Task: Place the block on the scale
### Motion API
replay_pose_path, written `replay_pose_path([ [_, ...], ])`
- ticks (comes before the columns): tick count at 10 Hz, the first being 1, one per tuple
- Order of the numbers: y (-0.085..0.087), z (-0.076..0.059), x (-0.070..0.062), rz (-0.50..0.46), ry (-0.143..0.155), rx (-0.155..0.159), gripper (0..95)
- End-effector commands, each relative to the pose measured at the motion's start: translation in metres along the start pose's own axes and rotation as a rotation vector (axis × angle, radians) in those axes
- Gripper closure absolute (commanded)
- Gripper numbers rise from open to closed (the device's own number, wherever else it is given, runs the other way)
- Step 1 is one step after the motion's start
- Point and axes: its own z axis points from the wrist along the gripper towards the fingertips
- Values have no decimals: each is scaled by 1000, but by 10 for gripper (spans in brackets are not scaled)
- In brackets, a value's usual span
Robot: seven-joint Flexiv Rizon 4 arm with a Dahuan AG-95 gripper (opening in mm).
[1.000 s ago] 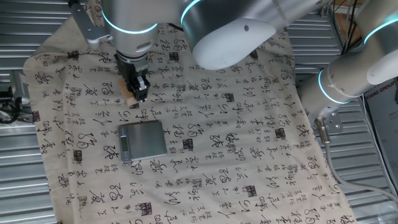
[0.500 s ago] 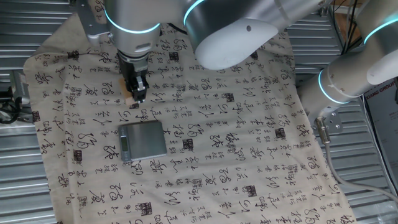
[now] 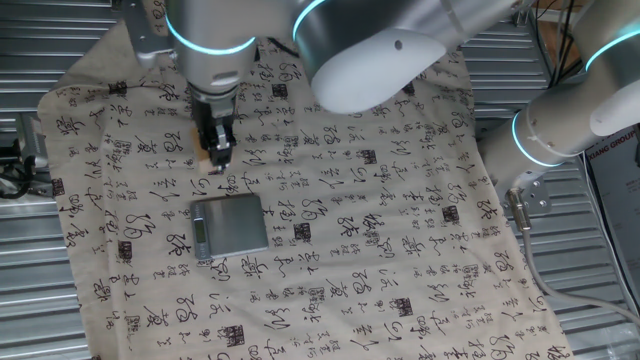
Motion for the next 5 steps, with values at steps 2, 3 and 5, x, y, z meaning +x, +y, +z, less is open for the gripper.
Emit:
replay_pose_path([
  [2, 6, 0, 2, 14, -6, -13, 950],
  [3, 12, 3, 4, 21, -8, -6, 950],
  [5, 19, 7, 7, 35, -16, -3, 950],
])
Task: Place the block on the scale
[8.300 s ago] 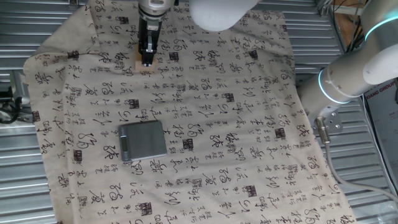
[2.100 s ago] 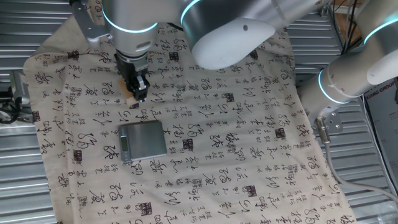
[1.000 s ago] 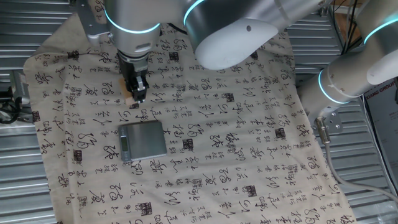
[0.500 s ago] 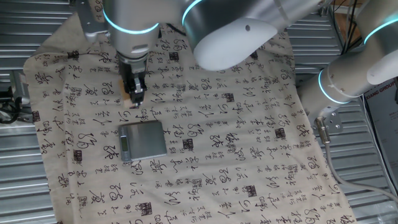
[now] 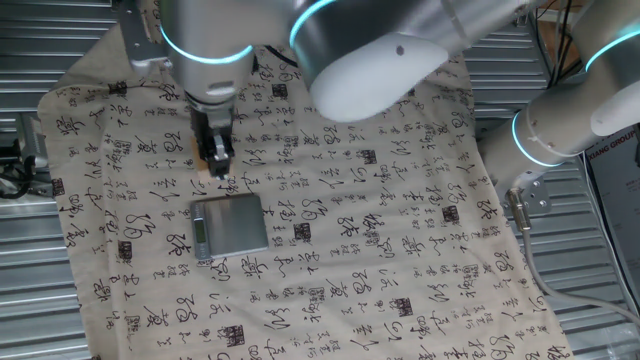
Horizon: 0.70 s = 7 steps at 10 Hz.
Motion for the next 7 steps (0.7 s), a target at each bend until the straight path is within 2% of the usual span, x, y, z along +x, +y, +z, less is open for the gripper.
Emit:
replay_pose_path([
  [1, 6, 1, 3, 6, -5, -3, 950],
  [7, 31, 0, 3, 36, -7, -2, 950],
])
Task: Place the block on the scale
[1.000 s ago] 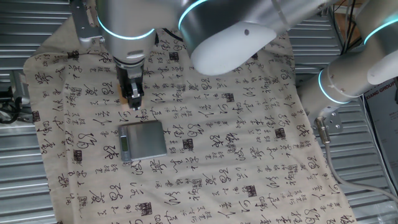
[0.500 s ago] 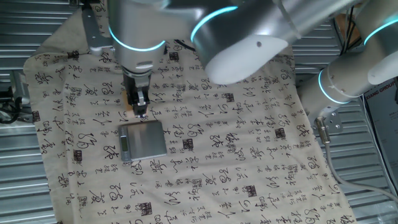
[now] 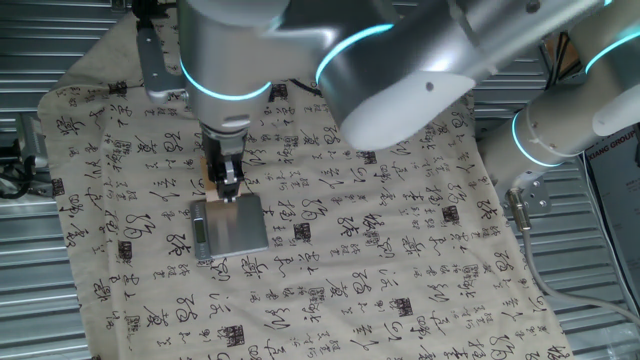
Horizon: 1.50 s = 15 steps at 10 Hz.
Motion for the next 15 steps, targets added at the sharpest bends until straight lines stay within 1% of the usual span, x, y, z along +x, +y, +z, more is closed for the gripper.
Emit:
replay_pose_path([
  [1, 6, 0, 1, 5, -4, -5, 950],
  [2, 8, 0, 2, 7, -4, -11, 950],
  [3, 11, 0, 3, 4, -4, -9, 950],
  [4, 16, 0, 4, 5, -7, -18, 950],
  [5, 19, 1, 5, -1, -8, -16, 950],
  [6, 22, 1, 5, -2, -11, -27, 950],
  [8, 30, 0, 6, 3, -11, -29, 950],
  [9, 33, 0, 6, 3, -10, -24, 950],
  [10, 42, 1, 5, 11, -12, -27, 950],
  [11, 47, 2, 5, 13, -14, -17, 950],
  [12, 51, 4, 5, 16, -16, -19, 950],
  [15, 51, 4, 5, 13, -15, -20, 950],
])
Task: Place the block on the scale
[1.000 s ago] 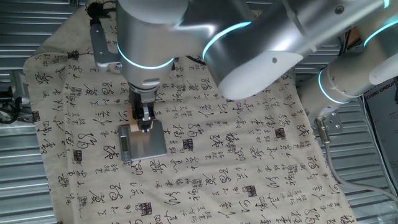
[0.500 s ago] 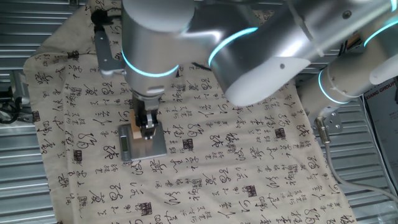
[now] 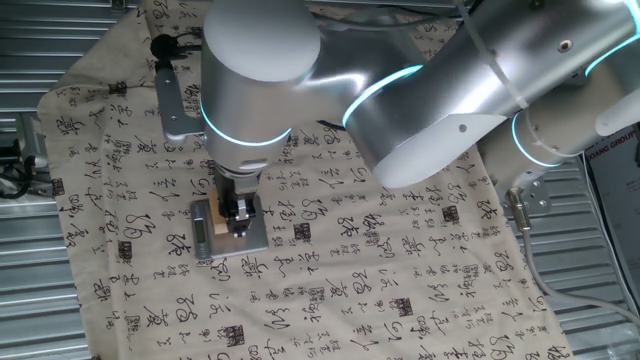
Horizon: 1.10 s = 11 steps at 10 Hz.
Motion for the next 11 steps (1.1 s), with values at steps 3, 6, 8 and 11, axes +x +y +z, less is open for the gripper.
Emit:
replay_pose_path([
  [3, 0, -1, -1, 2, 2, -2, 950],
  [6, 2, 2, -2, 5, 1, -5, 950],
  [8, 3, 3, -3, 6, -1, -7, 950],
  [11, 4, 5, -4, 9, 0, -10, 950],
])
